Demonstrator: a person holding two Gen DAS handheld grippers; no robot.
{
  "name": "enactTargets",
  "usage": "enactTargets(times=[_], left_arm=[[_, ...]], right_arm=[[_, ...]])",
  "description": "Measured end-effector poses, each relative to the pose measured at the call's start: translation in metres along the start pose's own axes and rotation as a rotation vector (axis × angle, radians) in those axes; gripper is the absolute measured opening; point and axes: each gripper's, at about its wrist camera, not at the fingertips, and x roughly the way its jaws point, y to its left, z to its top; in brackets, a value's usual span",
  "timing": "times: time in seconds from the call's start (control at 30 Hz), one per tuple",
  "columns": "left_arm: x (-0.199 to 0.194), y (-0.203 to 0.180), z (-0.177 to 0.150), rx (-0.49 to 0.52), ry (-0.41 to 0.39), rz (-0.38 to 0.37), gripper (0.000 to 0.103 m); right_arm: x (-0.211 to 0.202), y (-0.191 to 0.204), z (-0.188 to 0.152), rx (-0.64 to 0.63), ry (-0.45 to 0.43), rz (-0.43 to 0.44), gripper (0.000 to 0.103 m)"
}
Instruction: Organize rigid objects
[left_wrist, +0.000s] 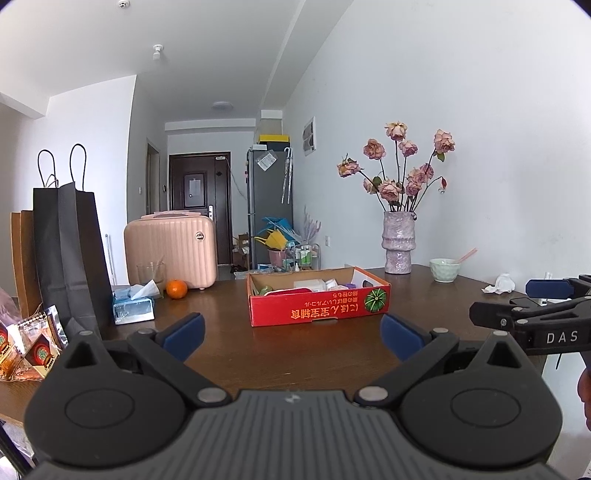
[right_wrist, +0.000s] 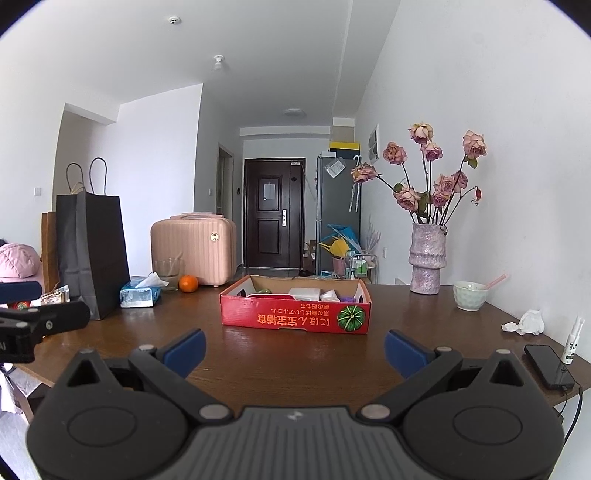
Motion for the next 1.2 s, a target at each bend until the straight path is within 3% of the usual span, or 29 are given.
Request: enactTargets(times=[0.93, 1.2], left_arm=[[0.0008, 0.0034, 0.0000, 0.001, 0.001, -0.003, 0.103], [-0.0018, -0.0009, -0.0022, 0.043, -0.024, -0.021, 0.103]], right_arm=[[-0.0013, 0.0005, -0.0008, 0.003, -0.008, -0.009, 0.103], [-0.0012, 0.0015, -0.0017, 0.003, -0.007, -0.008, 0.103]])
